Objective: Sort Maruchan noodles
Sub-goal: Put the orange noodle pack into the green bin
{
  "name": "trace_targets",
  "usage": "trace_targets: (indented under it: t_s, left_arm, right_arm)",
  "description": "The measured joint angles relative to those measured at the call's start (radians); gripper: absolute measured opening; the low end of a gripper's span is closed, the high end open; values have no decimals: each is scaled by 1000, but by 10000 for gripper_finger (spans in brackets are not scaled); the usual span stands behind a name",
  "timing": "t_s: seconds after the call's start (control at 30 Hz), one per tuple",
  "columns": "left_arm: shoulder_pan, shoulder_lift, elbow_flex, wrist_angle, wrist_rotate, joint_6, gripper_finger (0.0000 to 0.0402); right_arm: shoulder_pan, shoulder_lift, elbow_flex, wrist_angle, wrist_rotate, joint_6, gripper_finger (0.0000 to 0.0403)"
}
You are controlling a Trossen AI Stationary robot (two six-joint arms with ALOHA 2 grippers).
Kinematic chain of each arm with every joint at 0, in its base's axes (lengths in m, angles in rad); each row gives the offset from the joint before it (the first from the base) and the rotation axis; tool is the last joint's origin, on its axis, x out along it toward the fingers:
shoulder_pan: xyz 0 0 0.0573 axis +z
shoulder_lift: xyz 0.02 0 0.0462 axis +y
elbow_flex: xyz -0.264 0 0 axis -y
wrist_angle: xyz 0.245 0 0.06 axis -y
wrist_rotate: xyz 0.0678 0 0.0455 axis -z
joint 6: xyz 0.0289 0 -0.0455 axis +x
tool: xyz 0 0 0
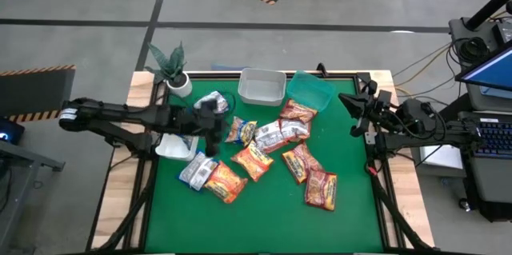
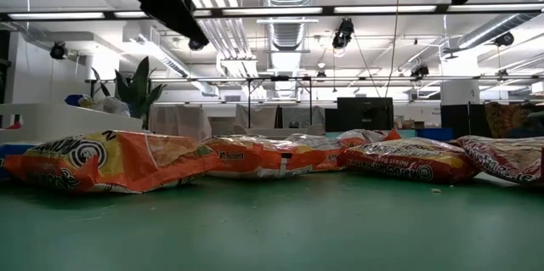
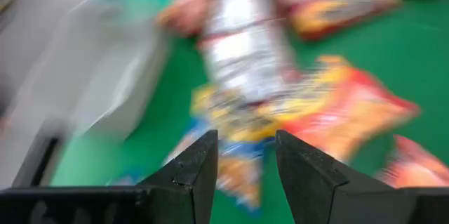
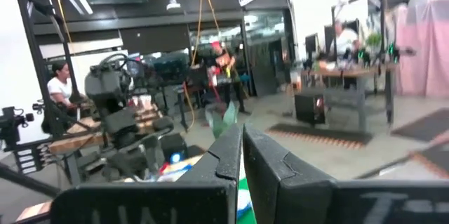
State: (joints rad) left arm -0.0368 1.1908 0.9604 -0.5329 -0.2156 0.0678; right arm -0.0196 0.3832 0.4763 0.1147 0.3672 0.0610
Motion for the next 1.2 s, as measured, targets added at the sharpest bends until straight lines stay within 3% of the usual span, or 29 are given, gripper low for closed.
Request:
trace_targets:
  t_s: [0.1, 0.33, 0.47, 0.8, 1.03, 1.2]
  left_arm:
    - [-8, 1, -82, 125, 49, 93, 126]
    - [8, 8, -289, 395, -112, 108, 126]
    - [8, 23, -349, 542, -120, 108, 126]
    - [8, 116, -335, 649, -126, 100, 126]
    - [8, 227, -289, 697, -124, 104, 126]
    - [9, 300, -263, 765, -108, 124, 126]
  right_arm:
    - [0, 17, -1, -36, 0, 51, 9]
    - [0, 123, -12, -66, 0, 228, 9]
    - [0, 191, -12, -65, 0, 289, 9]
    - [0, 349, 3, 168, 26, 351, 9]
    - [0, 465, 101, 86, -11, 460, 9]
    - [0, 553, 193, -82, -67, 542, 9]
